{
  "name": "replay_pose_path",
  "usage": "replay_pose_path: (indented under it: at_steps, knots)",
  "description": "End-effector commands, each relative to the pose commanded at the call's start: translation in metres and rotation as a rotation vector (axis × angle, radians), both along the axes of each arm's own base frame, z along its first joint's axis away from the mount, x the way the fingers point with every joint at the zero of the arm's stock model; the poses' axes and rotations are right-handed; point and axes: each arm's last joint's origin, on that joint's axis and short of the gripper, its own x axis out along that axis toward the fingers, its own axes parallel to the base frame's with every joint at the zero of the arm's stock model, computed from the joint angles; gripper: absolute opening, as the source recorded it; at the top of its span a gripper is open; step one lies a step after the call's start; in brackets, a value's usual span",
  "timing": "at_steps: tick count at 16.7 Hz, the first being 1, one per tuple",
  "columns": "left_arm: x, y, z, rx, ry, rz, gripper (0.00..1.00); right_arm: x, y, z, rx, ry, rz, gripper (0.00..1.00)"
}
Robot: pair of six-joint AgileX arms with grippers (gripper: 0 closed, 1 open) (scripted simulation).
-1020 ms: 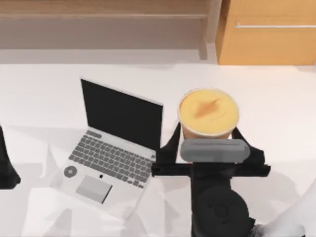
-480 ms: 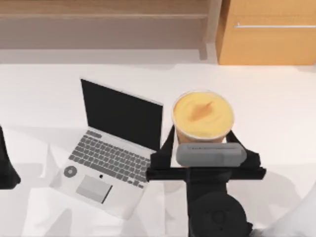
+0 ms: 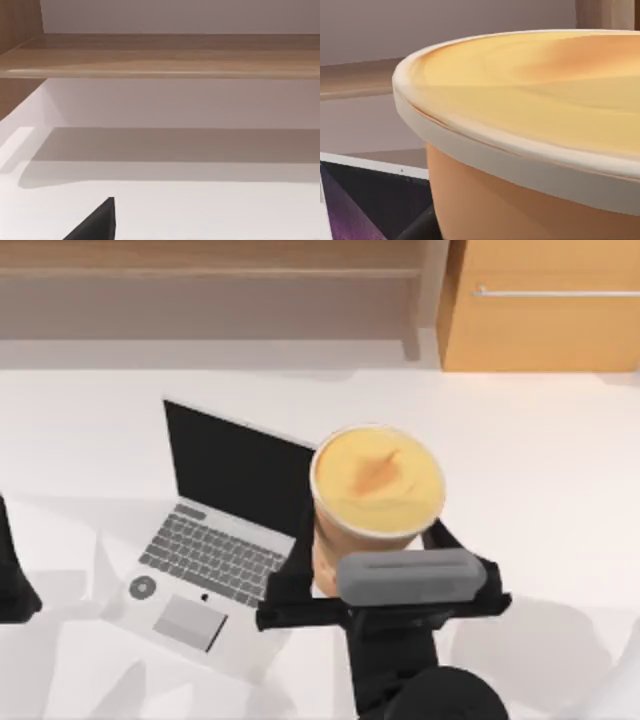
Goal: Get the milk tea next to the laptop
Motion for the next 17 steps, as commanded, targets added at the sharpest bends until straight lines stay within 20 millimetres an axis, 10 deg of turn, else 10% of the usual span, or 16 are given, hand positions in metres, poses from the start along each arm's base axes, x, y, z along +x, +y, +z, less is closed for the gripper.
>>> replay_pose_path:
  at_steps: [17]
  knots:
    - [0.000,0.000,0.000,0.000,0.000,0.000,1.00,0.025,-0.018,-0.048,-0.138,0.071,-0.122,0.00]
